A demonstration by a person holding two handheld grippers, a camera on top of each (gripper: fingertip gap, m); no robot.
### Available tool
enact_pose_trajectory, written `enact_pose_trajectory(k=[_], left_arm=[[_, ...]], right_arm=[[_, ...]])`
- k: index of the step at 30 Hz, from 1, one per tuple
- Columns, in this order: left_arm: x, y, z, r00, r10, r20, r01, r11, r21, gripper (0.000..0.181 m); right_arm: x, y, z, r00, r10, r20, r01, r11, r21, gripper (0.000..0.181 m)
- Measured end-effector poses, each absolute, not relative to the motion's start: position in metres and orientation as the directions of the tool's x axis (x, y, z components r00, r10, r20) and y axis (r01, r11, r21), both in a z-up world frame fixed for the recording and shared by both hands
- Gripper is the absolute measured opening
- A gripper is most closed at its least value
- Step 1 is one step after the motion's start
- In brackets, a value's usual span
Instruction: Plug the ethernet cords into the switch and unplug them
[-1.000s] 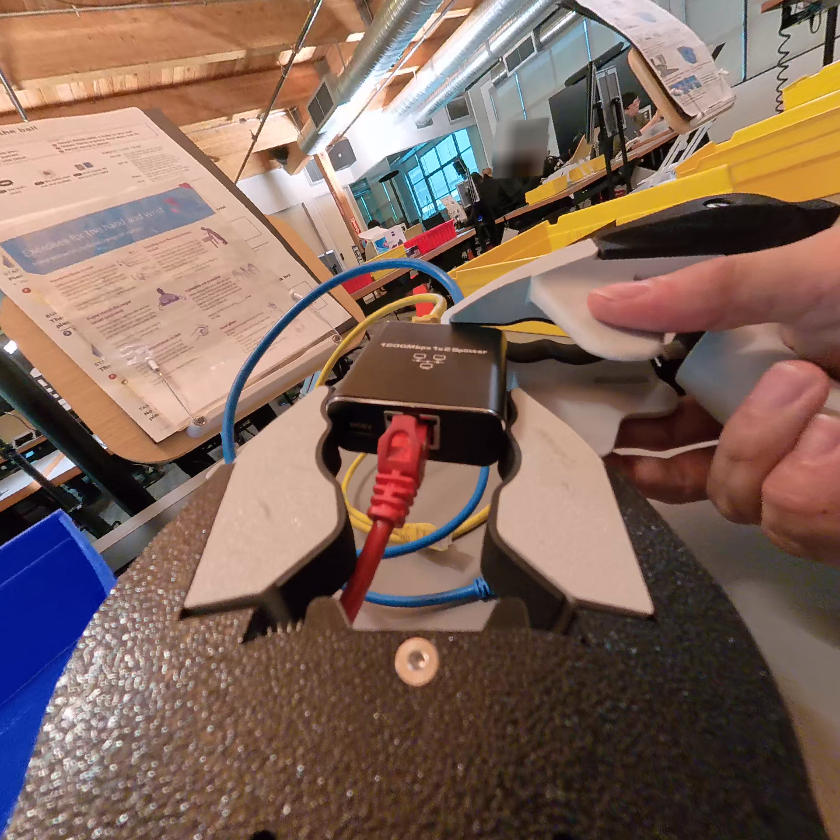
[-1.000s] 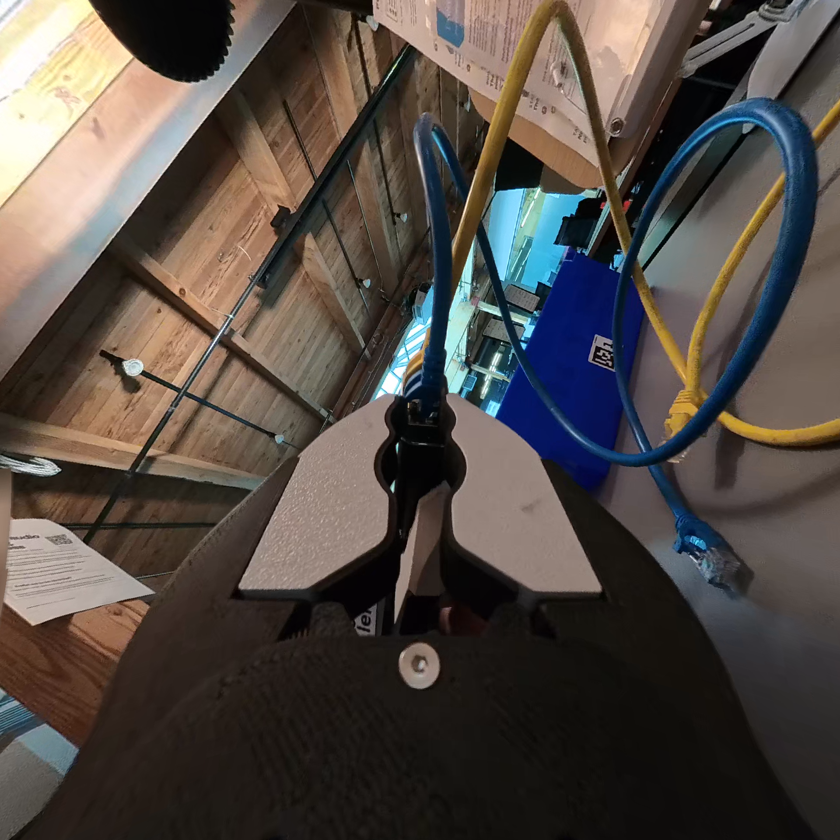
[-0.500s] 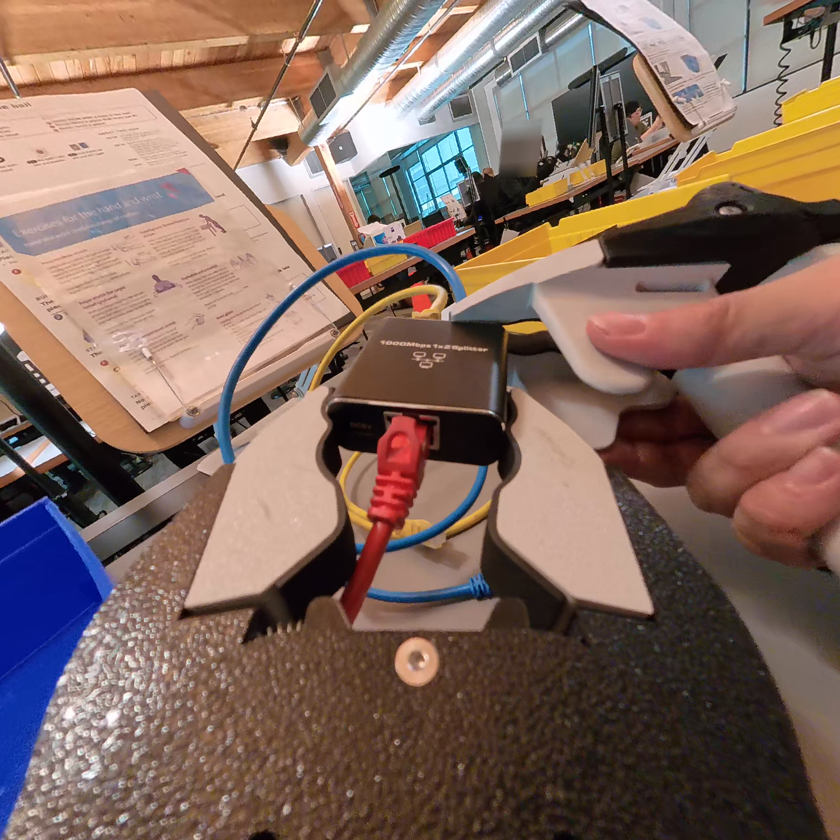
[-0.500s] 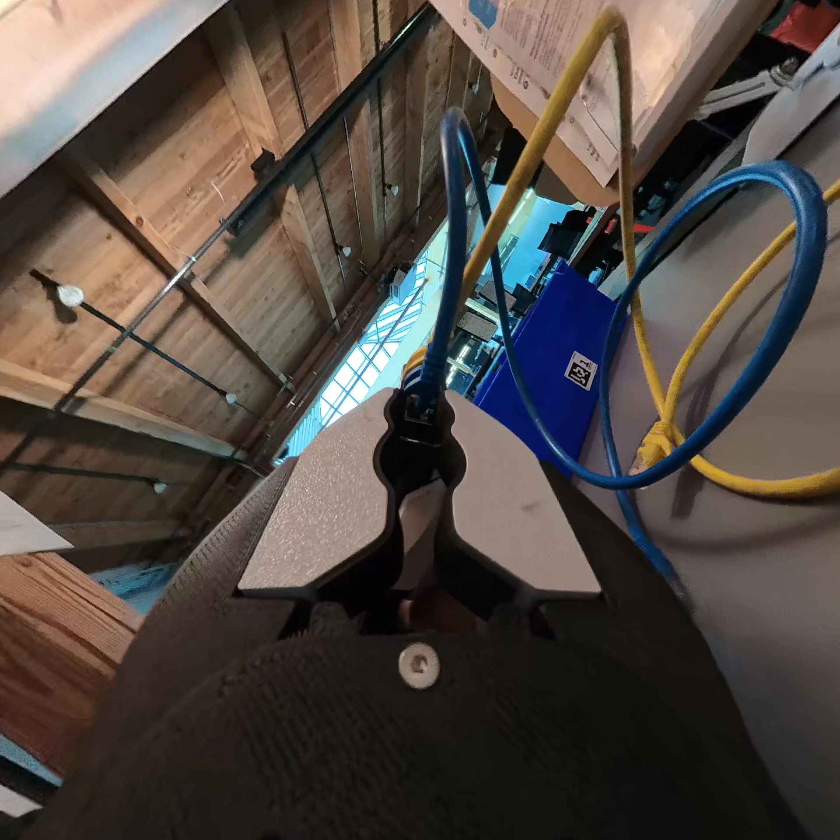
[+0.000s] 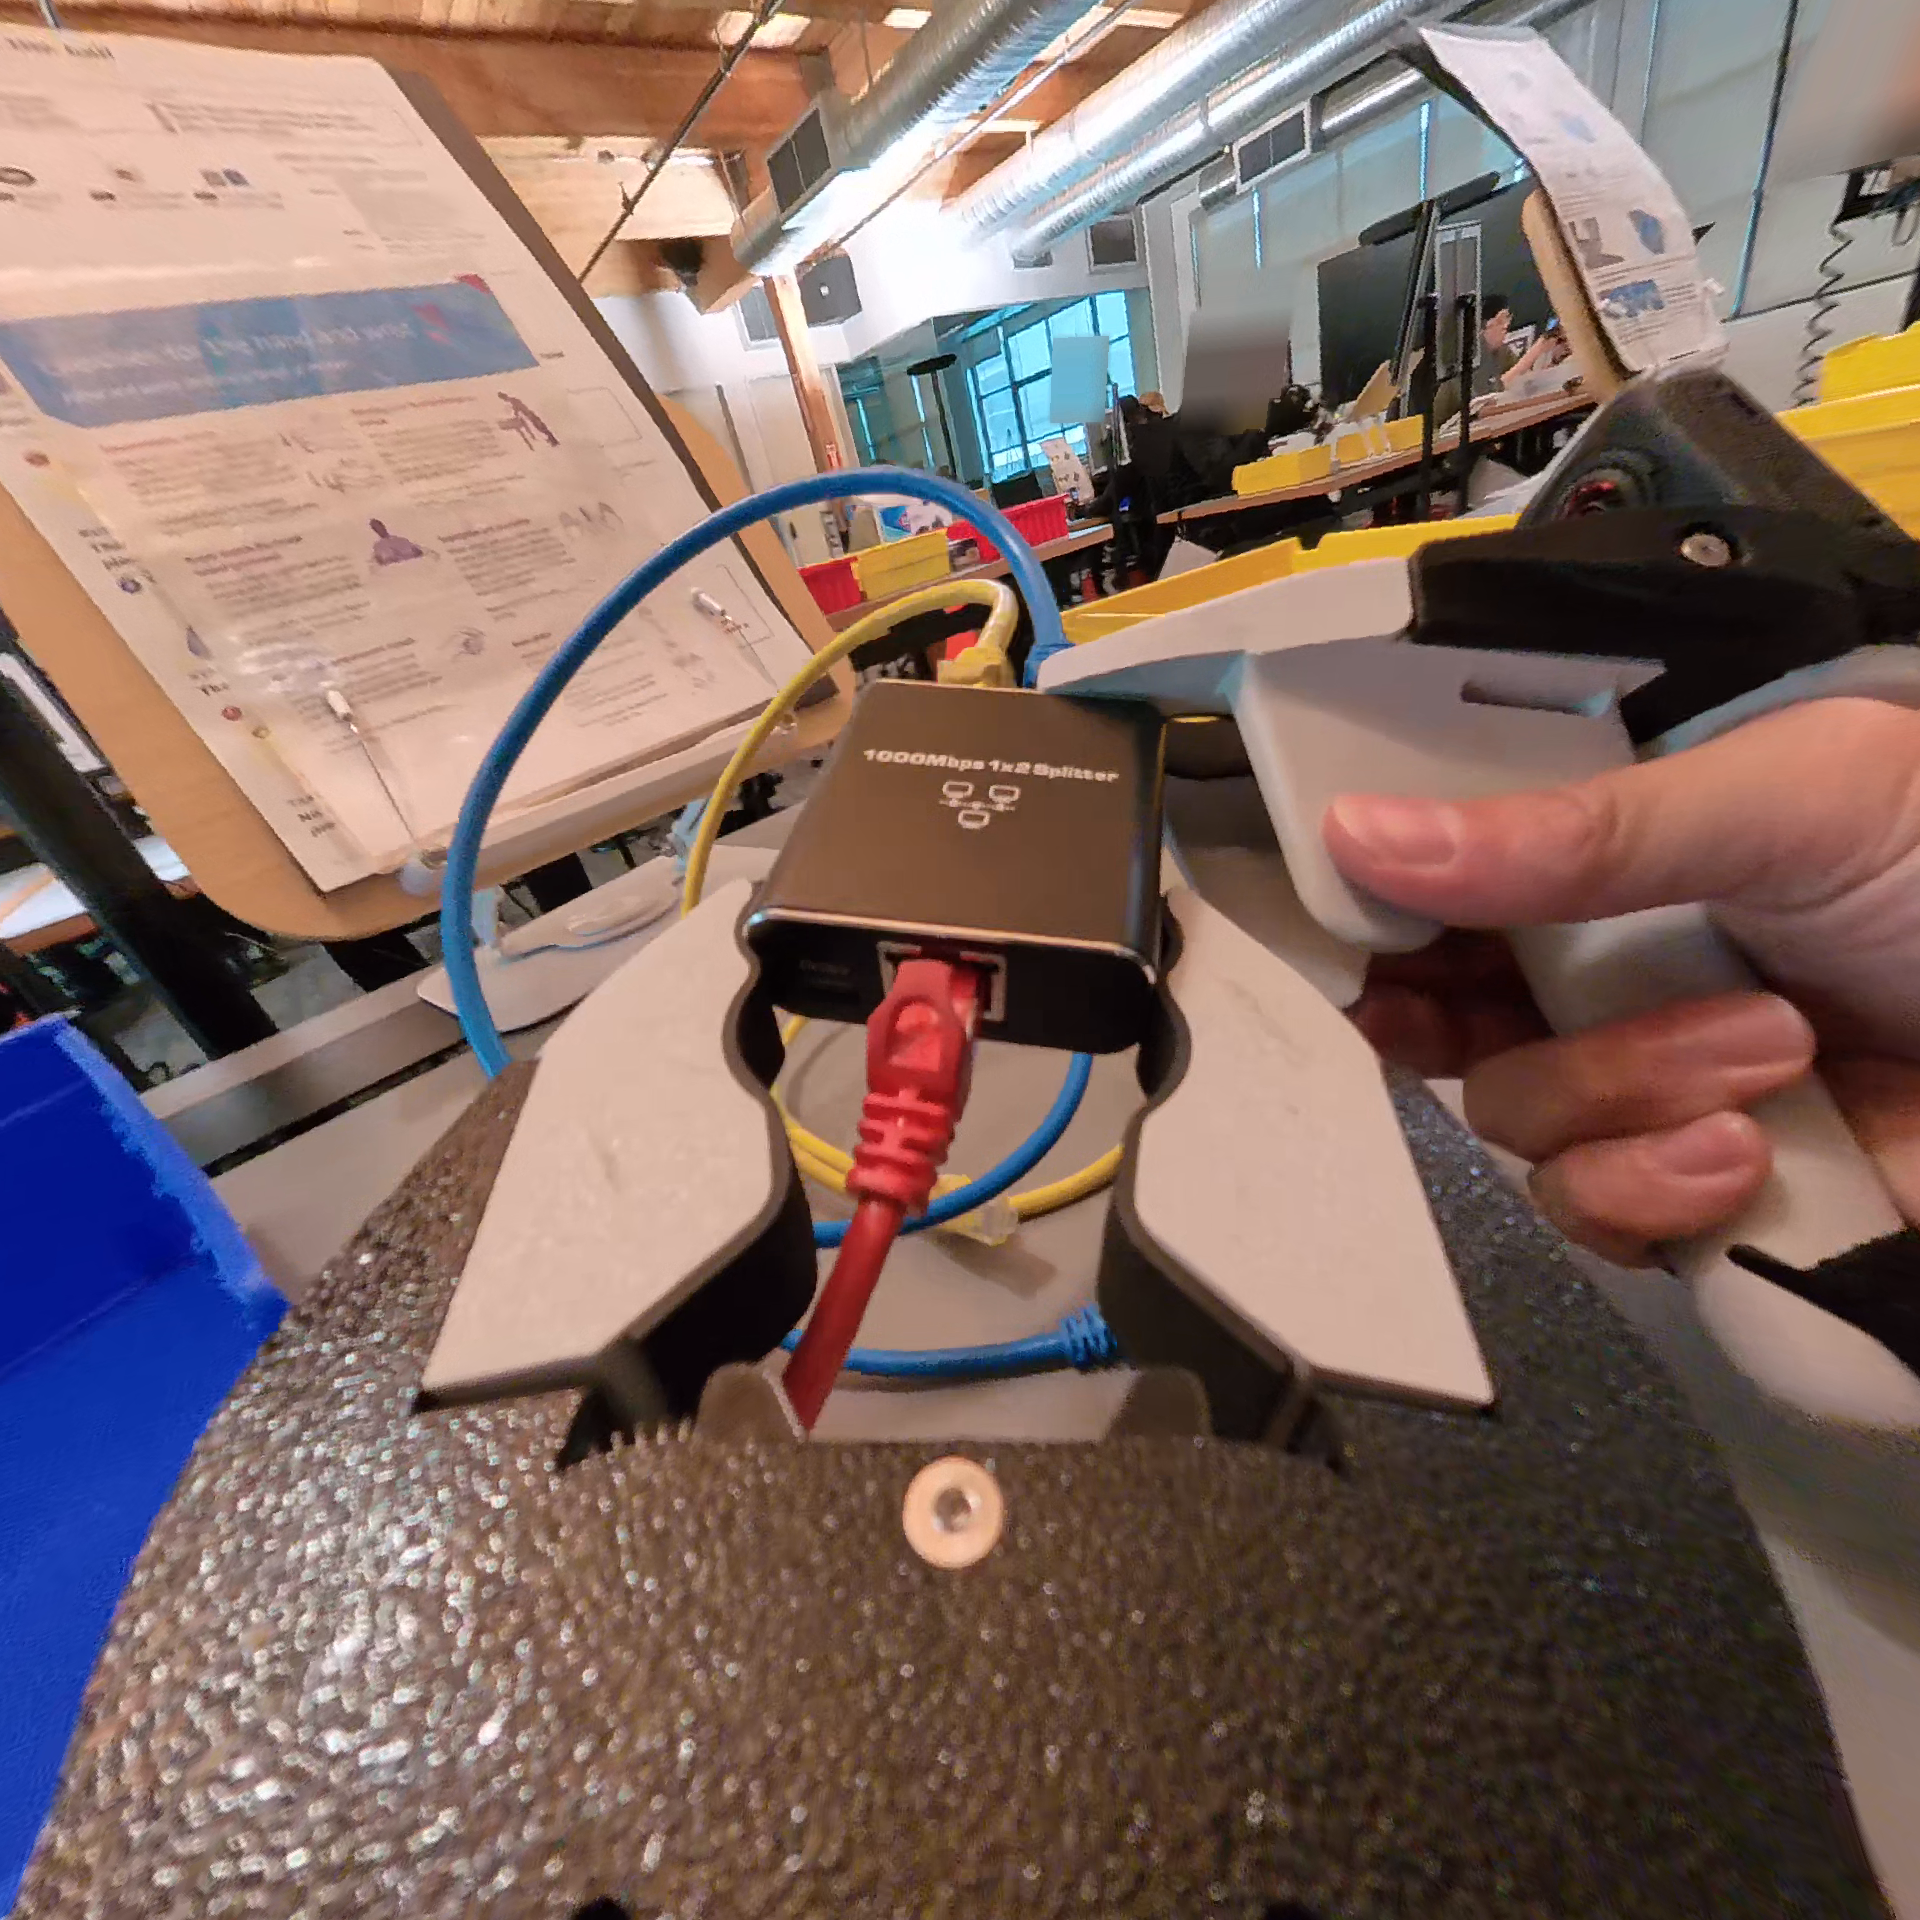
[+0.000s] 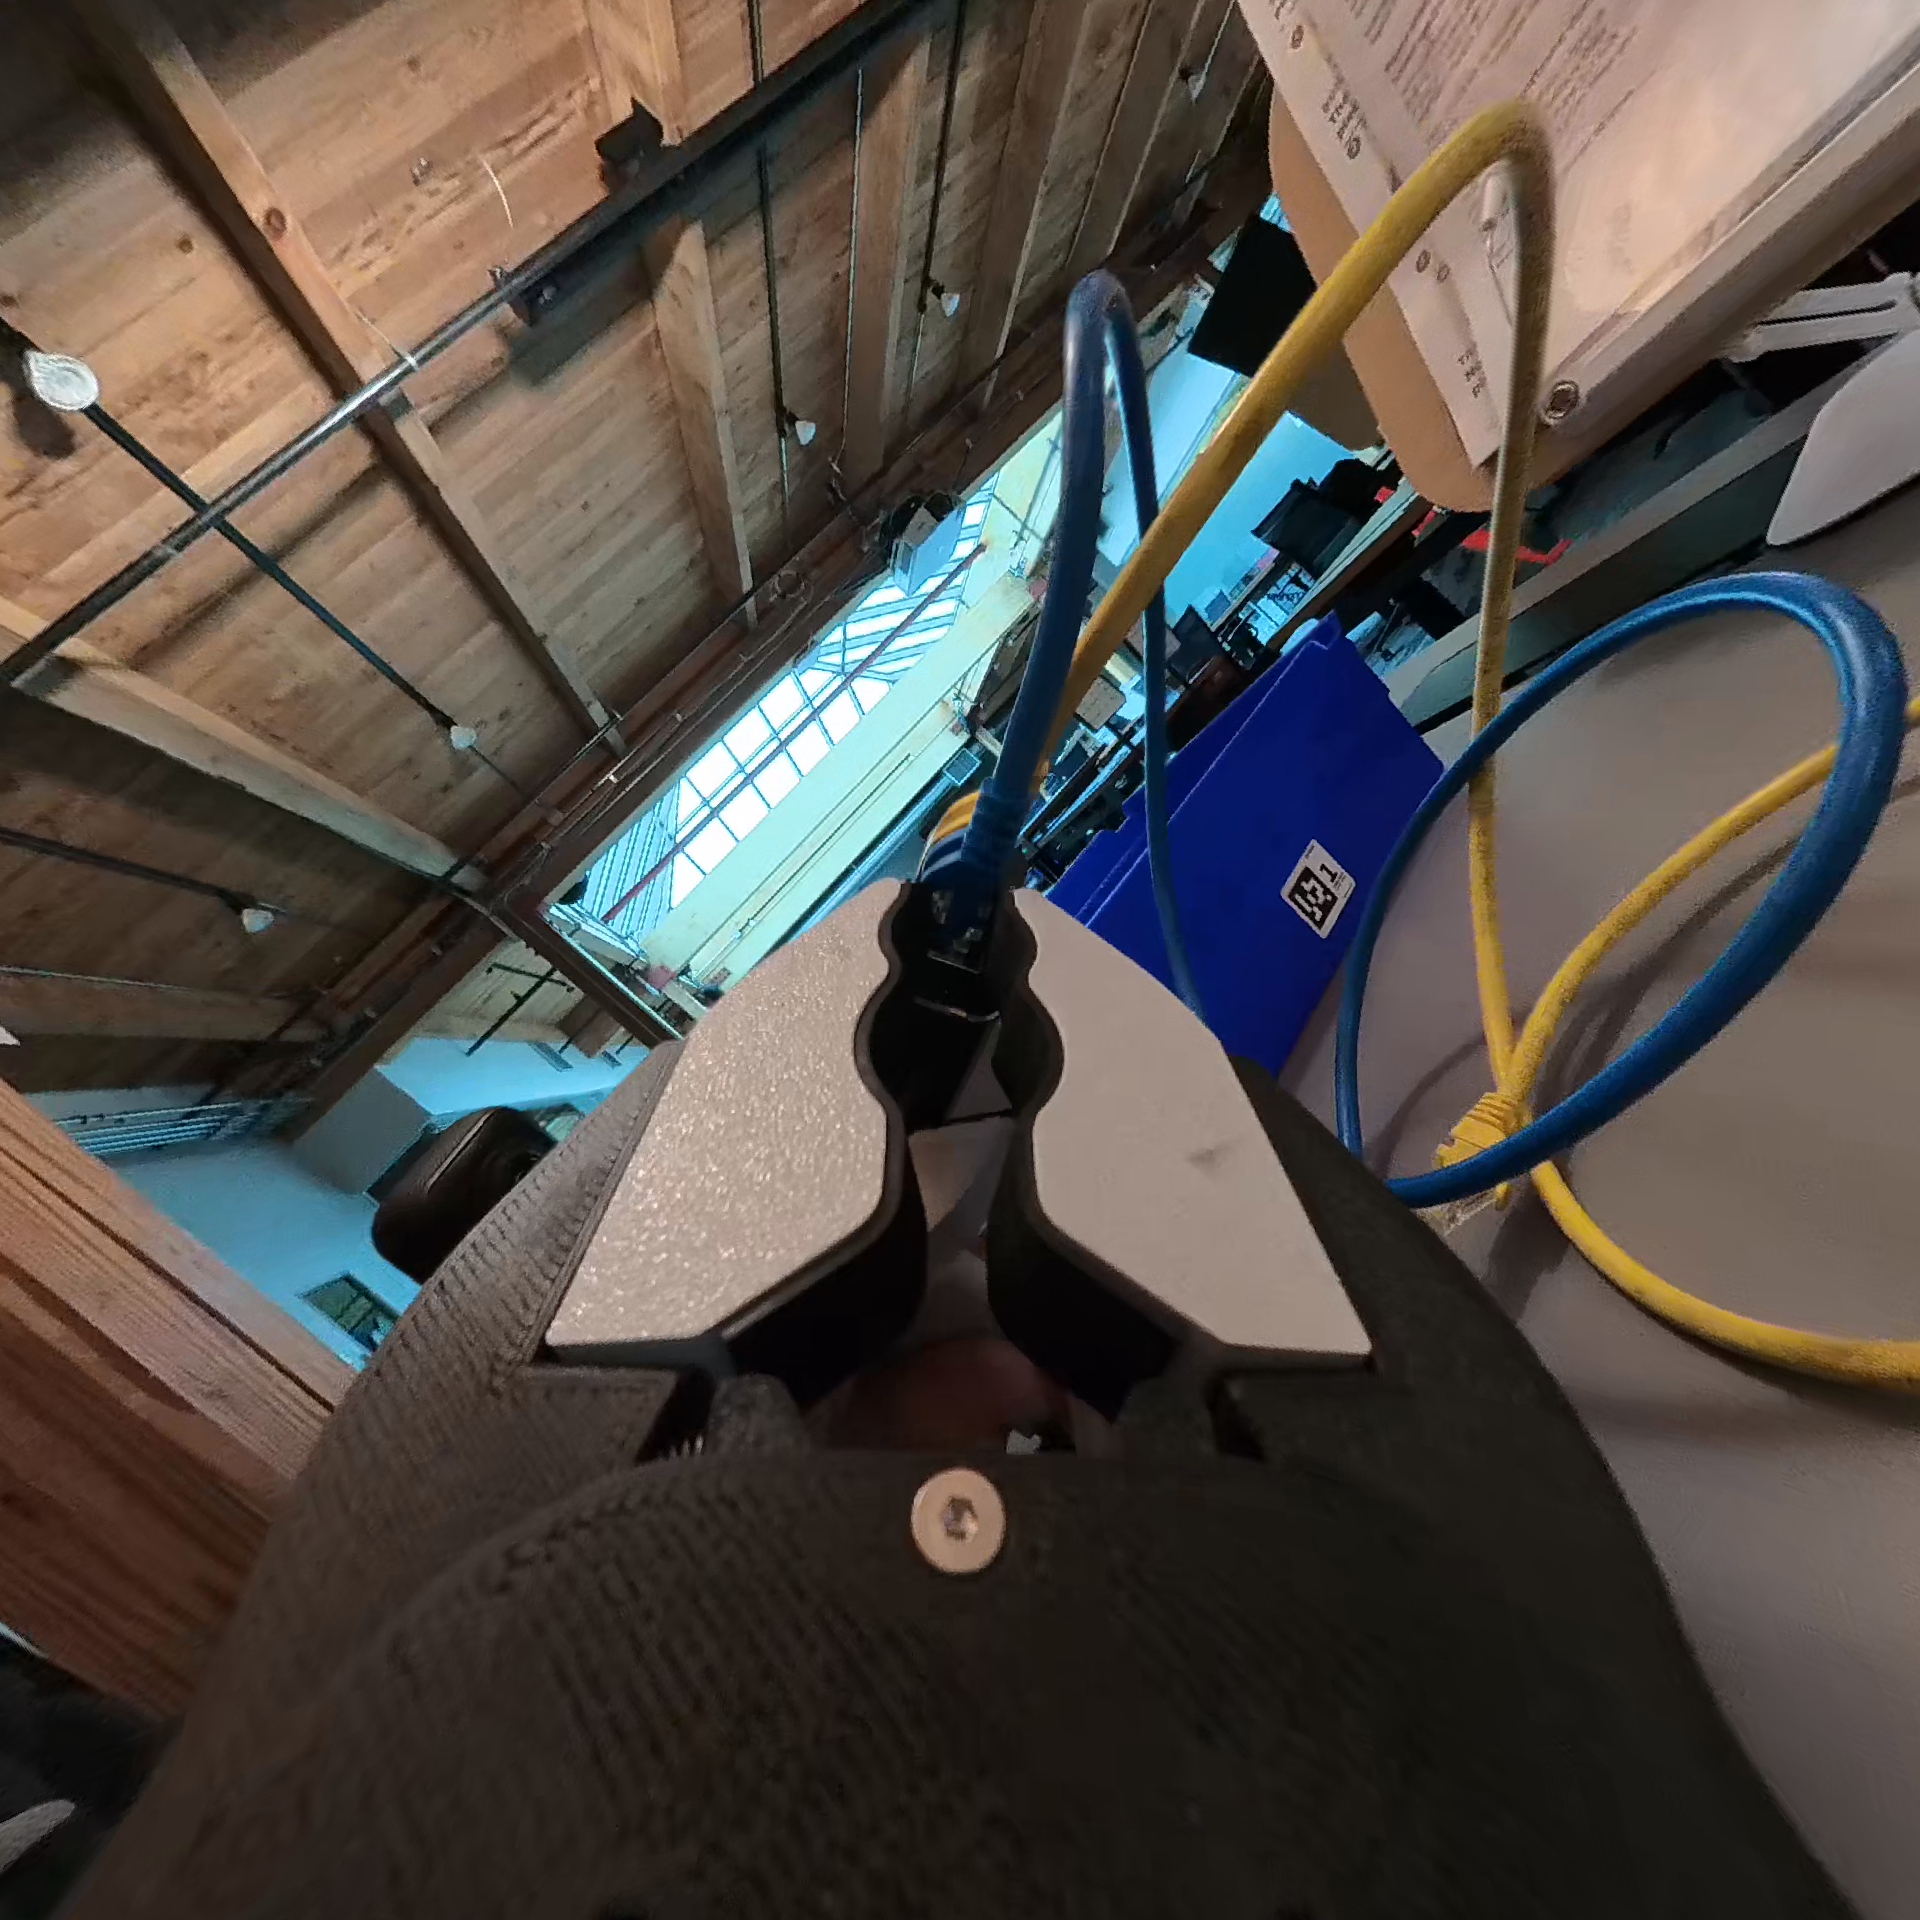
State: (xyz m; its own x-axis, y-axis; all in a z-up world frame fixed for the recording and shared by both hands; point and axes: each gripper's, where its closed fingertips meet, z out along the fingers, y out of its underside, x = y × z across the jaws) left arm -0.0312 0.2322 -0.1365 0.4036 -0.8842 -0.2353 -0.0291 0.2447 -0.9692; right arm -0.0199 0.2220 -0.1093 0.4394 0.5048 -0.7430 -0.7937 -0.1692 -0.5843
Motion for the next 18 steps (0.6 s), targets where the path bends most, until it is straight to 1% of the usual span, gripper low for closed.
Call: enact_pose_trajectory(k=[2, 6, 7, 10, 14, 16, 18], left_arm=[[-0.032, 0.234, -0.137, 0.425, -0.870, -0.252, -0.044, 0.258, -0.965, 0.067], [-0.029, 0.232, -0.140, 0.410, -0.894, -0.182, -0.029, 0.187, -0.982, 0.066], [-0.029, 0.232, -0.141, 0.409, -0.895, -0.176, -0.033, 0.178, -0.983, 0.066], [-0.032, 0.234, -0.141, 0.432, -0.870, -0.239, -0.062, 0.235, -0.970, 0.066], [-0.030, 0.230, -0.140, 0.420, -0.866, -0.273, -0.068, 0.269, -0.961, 0.066], [-0.030, 0.231, -0.139, 0.425, -0.863, -0.272, -0.068, 0.270, -0.961, 0.066], [-0.032, 0.233, -0.139, 0.421, -0.872, -0.249, -0.056, 0.249, -0.967, 0.066]], right_arm=[[-0.020, 0.222, -0.109, 0.452, 0.508, -0.733, -0.785, -0.163, -0.598, 0.010], [-0.016, 0.223, -0.113, 0.454, 0.500, -0.737, -0.788, -0.161, -0.594, 0.009], [-0.016, 0.224, -0.114, 0.438, 0.503, -0.745, -0.798, -0.163, -0.580, 0.013], [-0.017, 0.223, -0.115, 0.307, 0.509, -0.804, -0.842, -0.248, -0.479, 0.013], [-0.012, 0.219, -0.116, 0.238, 0.488, -0.840, -0.895, -0.226, -0.384, 0.012], [-0.011, 0.219, -0.117, 0.210, 0.485, -0.849, -0.906, -0.230, -0.355, 0.014], [-0.011, 0.220, -0.119, 0.222, 0.474, -0.852, -0.900, -0.235, -0.366, 0.018]])
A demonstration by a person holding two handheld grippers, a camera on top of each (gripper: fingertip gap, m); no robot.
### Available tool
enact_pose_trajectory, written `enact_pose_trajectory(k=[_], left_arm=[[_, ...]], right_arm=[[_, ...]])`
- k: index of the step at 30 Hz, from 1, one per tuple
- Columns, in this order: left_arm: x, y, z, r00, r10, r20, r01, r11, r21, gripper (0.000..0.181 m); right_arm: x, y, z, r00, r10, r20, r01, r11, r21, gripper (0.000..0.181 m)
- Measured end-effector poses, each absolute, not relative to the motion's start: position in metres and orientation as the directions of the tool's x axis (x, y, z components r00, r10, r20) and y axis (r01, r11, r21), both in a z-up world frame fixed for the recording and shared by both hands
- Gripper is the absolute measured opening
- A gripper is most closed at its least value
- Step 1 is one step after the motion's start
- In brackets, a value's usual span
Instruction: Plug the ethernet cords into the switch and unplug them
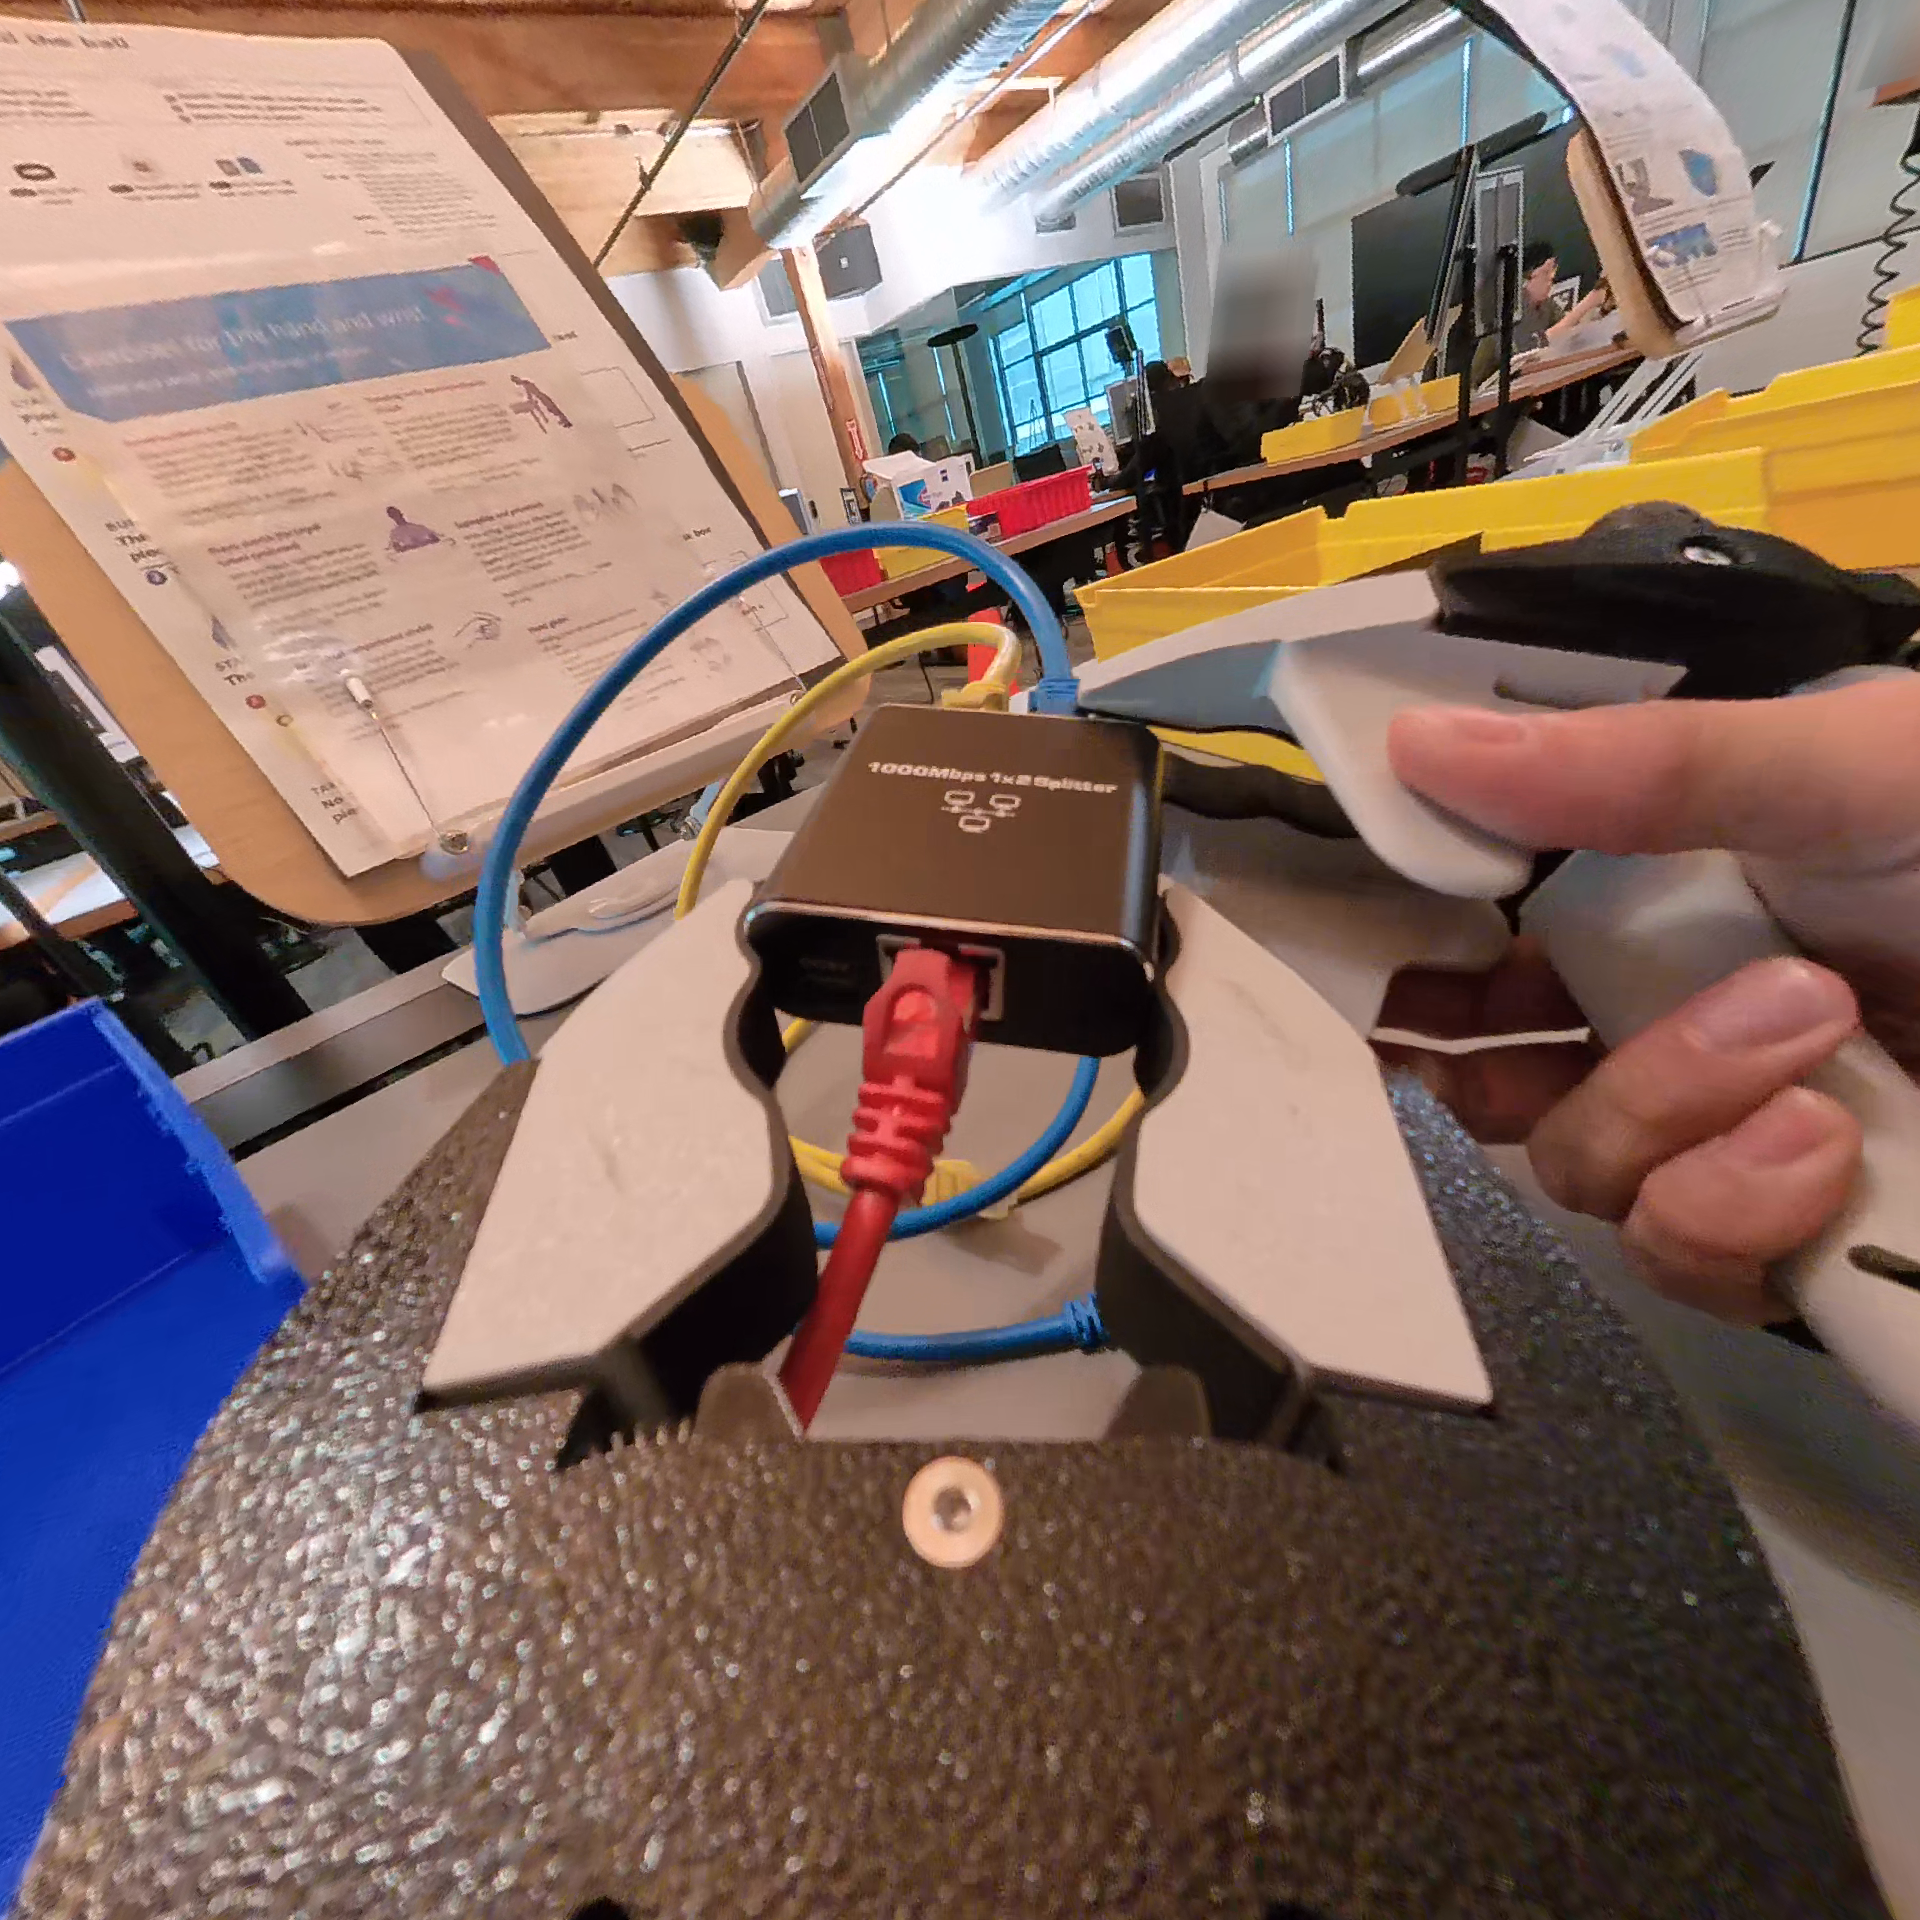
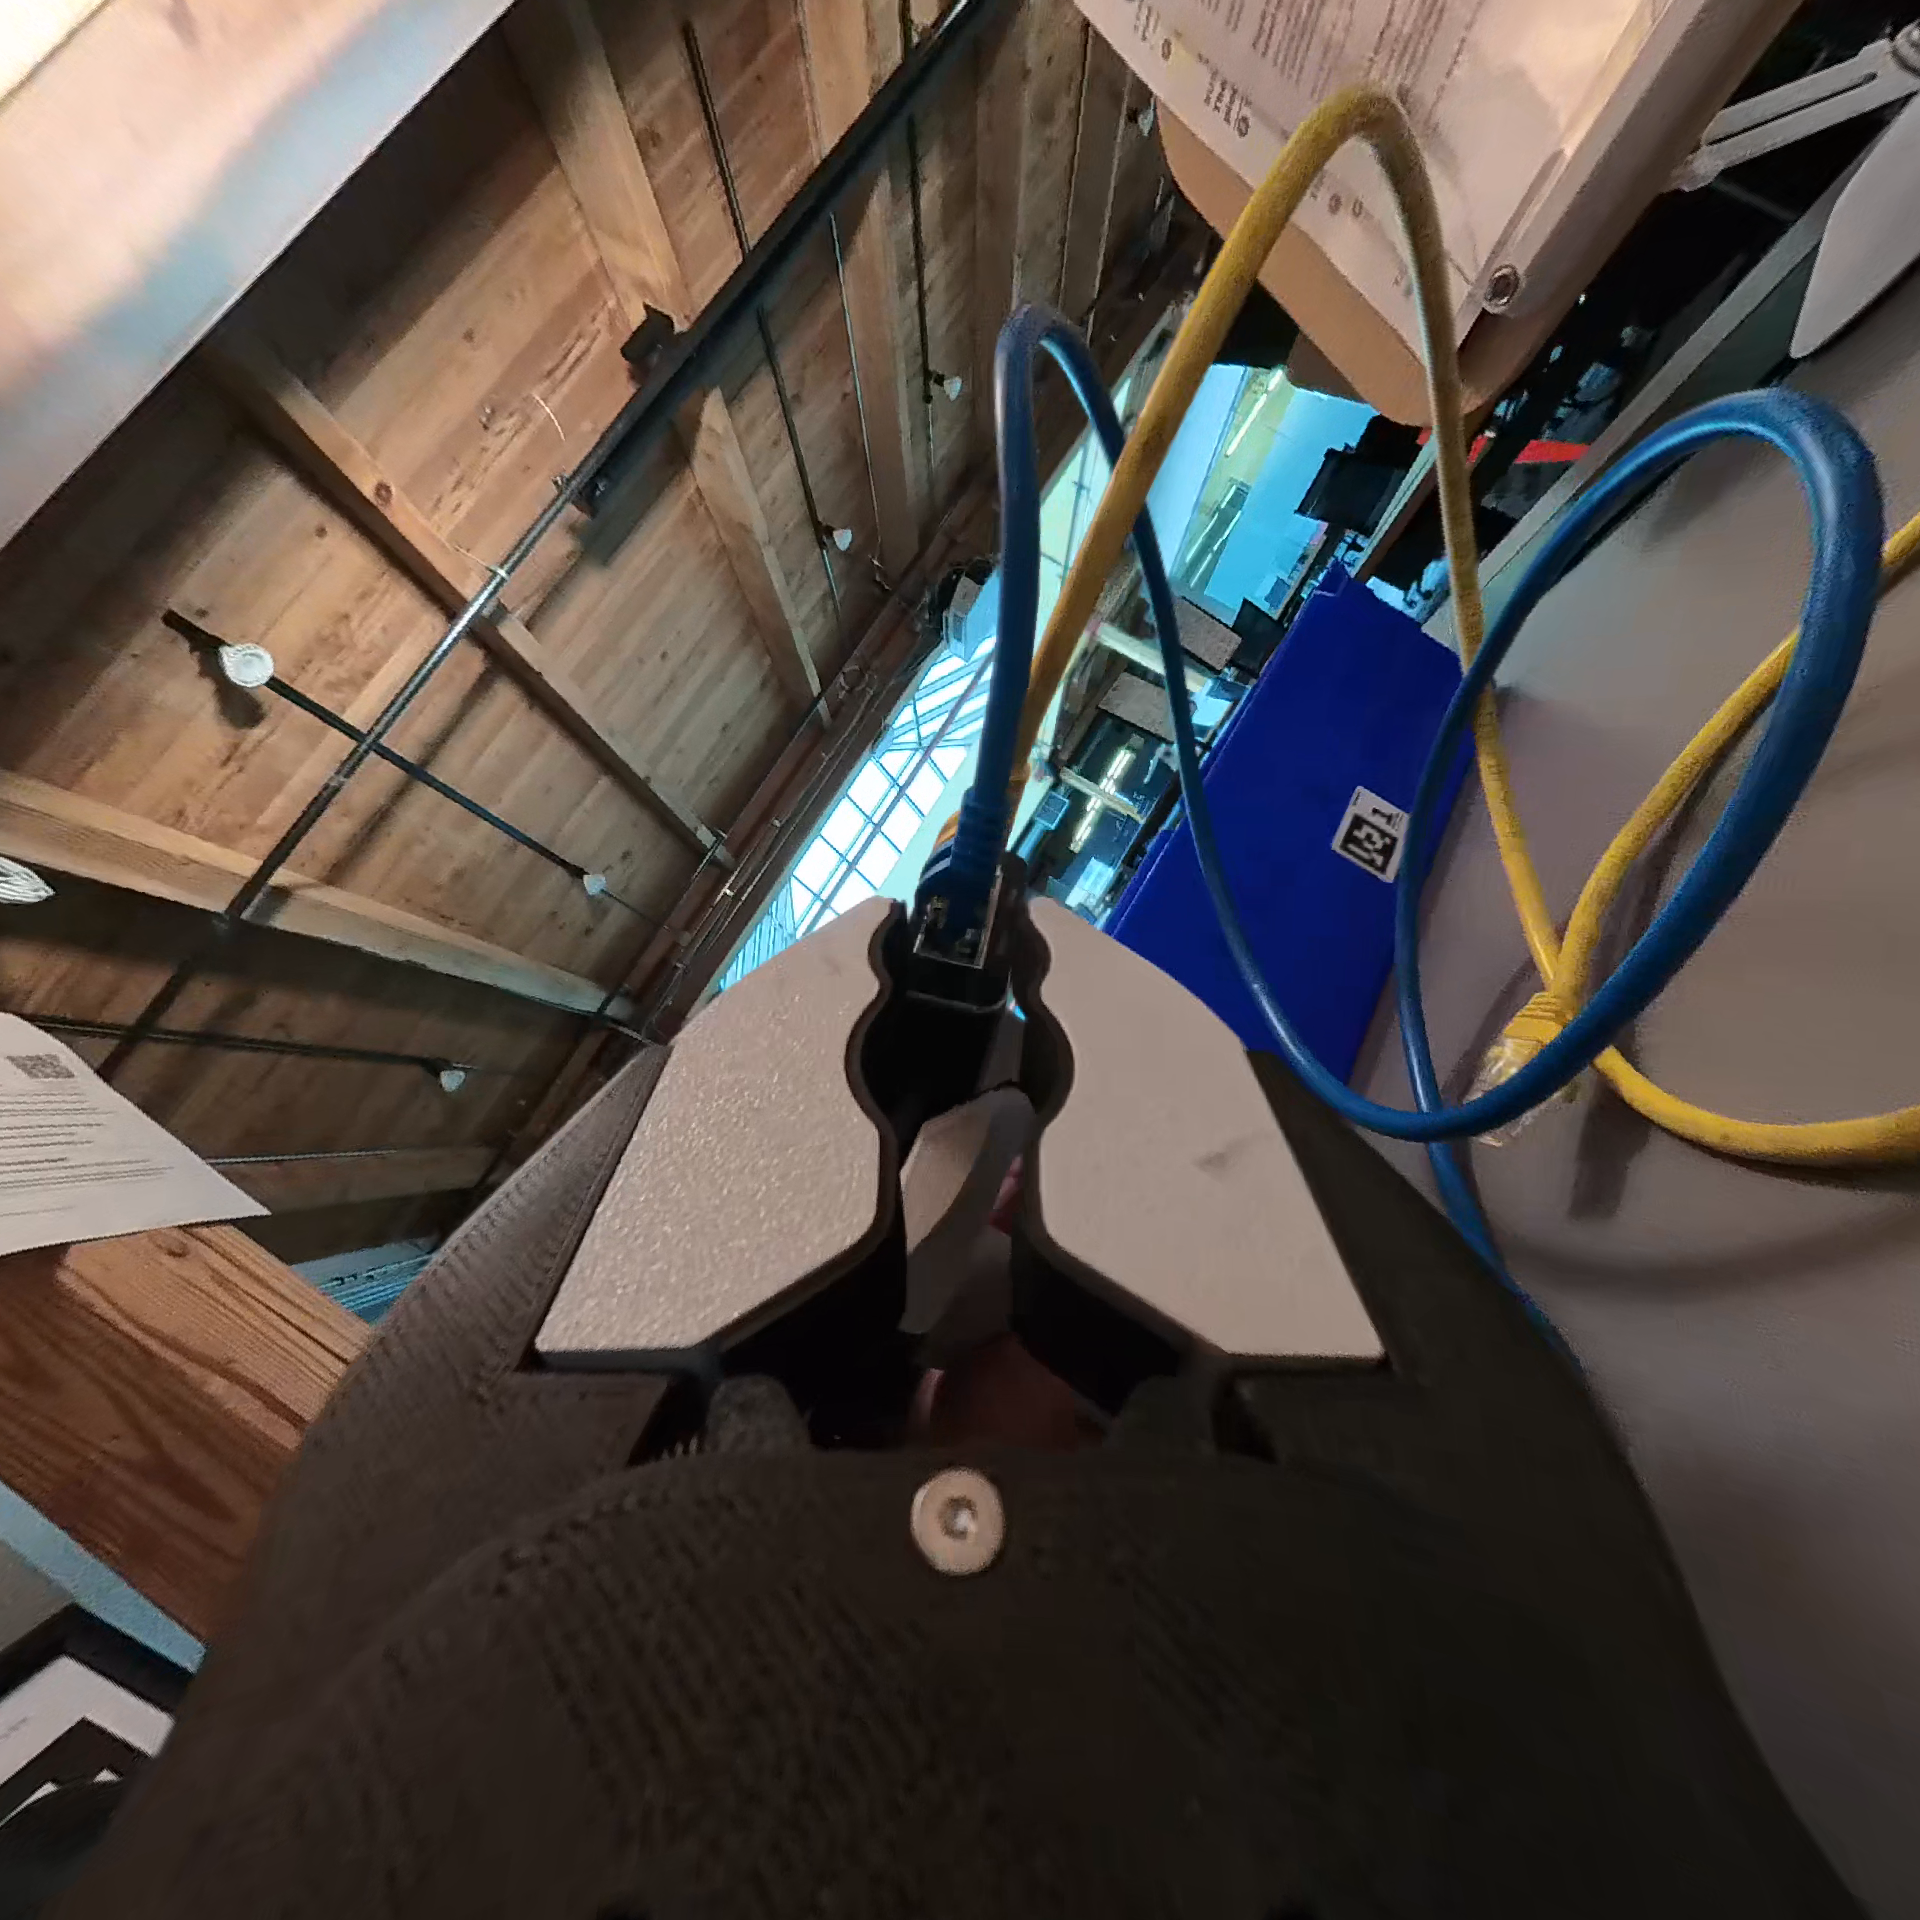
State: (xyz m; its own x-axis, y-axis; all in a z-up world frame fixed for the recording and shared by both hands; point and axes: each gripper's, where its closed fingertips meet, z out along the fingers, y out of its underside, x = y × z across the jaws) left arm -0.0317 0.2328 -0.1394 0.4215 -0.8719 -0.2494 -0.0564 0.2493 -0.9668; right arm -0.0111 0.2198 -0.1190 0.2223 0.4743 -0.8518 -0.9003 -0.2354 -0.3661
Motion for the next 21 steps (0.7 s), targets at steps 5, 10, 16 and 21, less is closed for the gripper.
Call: enact_pose_trajectory(k=[5, 10, 16, 21], left_arm=[[-0.0314, 0.2319, -0.1392, 0.420, -0.865, -0.274, -0.065, 0.272, -0.960, 0.066], [-0.0297, 0.2316, -0.1414, 0.424, -0.852, -0.307, -0.096, 0.295, -0.951, 0.066], [-0.0299, 0.2322, -0.1417, 0.426, -0.851, -0.307, -0.098, 0.294, -0.951, 0.066], [-0.0295, 0.2327, -0.1432, 0.426, -0.848, -0.315, -0.110, 0.297, -0.949, 0.066]], right_arm=[[-0.0155, 0.2221, -0.1179, 0.172, 0.472, -0.864, -0.907, -0.266, -0.326, 0.013], [-0.0121, 0.2223, -0.1212, 0.133, 0.447, -0.885, -0.932, -0.246, -0.265, 0.013], [-0.0089, 0.2228, -0.1210, 0.138, 0.434, -0.890, -0.941, -0.224, -0.255, 0.013], [-0.0086, 0.2235, -0.1240, 0.128, 0.434, -0.892, -0.945, -0.220, -0.243, 0.013]])
